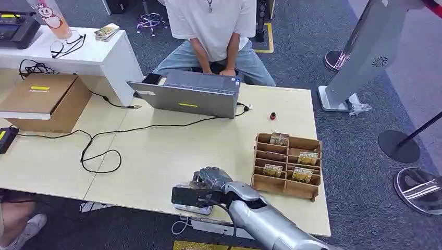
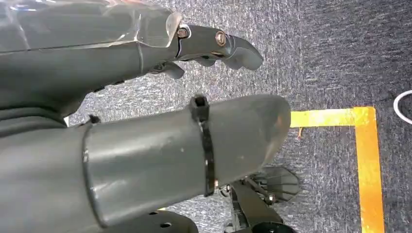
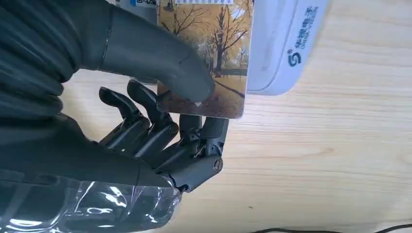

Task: Pass the card to the sensor for recognition and then transmit it.

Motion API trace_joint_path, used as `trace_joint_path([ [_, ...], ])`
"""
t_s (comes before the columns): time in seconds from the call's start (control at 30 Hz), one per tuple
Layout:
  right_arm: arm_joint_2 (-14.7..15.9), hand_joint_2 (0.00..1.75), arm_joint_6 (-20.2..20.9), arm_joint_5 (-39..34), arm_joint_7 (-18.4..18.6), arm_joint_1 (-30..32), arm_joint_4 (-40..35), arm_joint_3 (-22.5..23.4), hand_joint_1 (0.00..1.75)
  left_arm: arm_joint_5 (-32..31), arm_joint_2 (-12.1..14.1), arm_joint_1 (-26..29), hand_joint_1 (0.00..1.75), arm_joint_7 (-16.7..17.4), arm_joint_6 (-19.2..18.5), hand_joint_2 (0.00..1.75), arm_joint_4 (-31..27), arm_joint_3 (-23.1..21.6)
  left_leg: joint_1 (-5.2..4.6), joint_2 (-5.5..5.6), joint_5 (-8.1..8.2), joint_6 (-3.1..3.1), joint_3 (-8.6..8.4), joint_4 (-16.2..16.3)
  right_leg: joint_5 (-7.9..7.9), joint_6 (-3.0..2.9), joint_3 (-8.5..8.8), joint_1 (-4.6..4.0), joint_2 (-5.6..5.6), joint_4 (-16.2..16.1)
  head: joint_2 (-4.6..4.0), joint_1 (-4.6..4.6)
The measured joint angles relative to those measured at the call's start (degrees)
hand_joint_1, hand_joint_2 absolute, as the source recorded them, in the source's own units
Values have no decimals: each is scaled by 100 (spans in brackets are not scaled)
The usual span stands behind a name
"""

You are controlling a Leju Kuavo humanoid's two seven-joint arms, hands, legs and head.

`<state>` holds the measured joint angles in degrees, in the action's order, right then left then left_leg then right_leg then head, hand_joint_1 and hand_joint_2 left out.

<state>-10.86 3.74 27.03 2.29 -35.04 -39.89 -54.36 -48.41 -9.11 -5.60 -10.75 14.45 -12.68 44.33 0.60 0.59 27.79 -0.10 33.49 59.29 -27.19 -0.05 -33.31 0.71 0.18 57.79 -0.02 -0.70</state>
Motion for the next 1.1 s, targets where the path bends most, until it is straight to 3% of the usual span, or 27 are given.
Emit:
trace_joint_path([
  [0.5,203,175,717,-1231,-282,39,-809,564,175,7,52,-2,0,50,-173,0,0,-39,0,-1,0,0,0,0,0,0,0,0,1,0,0,2],
  [0.87,391,175,964,-1923,-512,92,-1495,885,175,31,59,9,0,-7,-157,0,0,-39,0,0,0,0,0,0,0,0,-1,0,0,0,0,0],
  [1.1,568,175,907,-2105,-728,156,-2020,1071,175,70,63,23,0,-48,-124,0,0,-39,0,0,0,0,0,0,0,0,-1,0,0,0,0,0],
])
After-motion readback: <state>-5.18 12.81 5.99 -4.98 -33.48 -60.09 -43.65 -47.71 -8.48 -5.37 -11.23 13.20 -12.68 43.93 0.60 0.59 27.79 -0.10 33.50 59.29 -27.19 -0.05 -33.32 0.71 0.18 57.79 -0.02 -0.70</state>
